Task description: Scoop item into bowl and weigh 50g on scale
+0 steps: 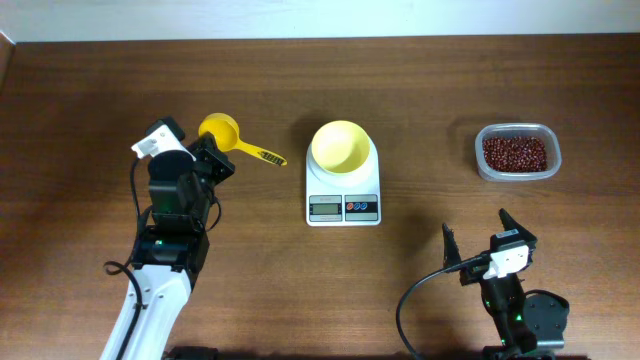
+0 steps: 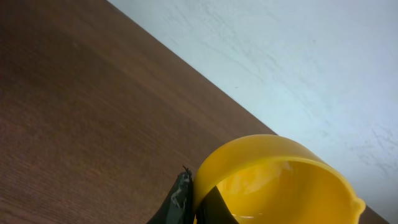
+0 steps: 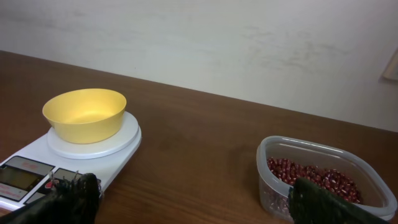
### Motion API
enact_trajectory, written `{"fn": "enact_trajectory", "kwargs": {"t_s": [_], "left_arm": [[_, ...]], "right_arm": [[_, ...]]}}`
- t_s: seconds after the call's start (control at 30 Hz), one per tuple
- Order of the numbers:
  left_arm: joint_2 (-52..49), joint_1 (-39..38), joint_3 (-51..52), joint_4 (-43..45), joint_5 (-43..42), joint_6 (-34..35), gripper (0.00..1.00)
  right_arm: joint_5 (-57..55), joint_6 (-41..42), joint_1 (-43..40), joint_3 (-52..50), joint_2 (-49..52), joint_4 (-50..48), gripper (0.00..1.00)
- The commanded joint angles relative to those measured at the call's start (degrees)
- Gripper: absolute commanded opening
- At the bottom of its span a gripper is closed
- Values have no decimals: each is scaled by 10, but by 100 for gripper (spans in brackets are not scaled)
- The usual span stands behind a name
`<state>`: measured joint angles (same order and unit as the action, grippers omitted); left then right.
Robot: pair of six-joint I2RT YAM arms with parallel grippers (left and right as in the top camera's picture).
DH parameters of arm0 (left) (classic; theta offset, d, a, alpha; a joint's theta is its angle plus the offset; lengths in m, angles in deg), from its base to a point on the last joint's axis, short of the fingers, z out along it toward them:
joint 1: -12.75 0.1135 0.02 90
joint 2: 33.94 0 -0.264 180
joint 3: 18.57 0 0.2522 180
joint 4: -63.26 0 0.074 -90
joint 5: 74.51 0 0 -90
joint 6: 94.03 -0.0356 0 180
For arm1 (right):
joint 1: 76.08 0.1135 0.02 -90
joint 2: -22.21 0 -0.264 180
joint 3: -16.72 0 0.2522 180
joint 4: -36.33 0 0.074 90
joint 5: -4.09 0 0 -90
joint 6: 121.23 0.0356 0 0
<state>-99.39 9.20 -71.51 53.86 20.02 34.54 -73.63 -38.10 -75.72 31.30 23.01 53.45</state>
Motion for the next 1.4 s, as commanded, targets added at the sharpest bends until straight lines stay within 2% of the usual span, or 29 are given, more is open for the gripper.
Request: {"fn": "enact_trajectory", "kwargs": {"t_s": [0.0,0.33,0.47,0.6,0.67,0.77,0.8,0.93,1.13,1.27,1.37], "left_arm": [[6,3,-26,2,2,-10,0],[6,3,-148,-170,15,-11,0],[6,3,-151,-201,15,-8,0],[6,3,-151,-223,15,-8,0],[6,3,-151,-222,15,-6,0],[6,3,-151,-220,14,-7,0],[6,3,-151,-220,14,-7,0],[6,3,-151,-221,5,-6,0],[6,3,-151,-222,-7,-6,0],[6,3,-151,-251,-7,20,0],[6,3,-151,-276,-7,38,0]], "right_arm": [[5,-2,3,-5,-4,0,99],[5,-2,3,-5,-4,0,99],[-16,-2,3,-5,-4,-2,99],[50,9,3,-5,-4,-9,98],[91,103,3,-5,-4,-35,99],[98,323,3,-5,-4,-52,99],[99,420,3,-5,-4,-51,99],[103,589,3,-5,-4,-51,99],[77,592,3,-5,-4,-47,99],[63,511,3,-5,-4,-50,99],[59,506,3,-5,-4,-78,99]]}}
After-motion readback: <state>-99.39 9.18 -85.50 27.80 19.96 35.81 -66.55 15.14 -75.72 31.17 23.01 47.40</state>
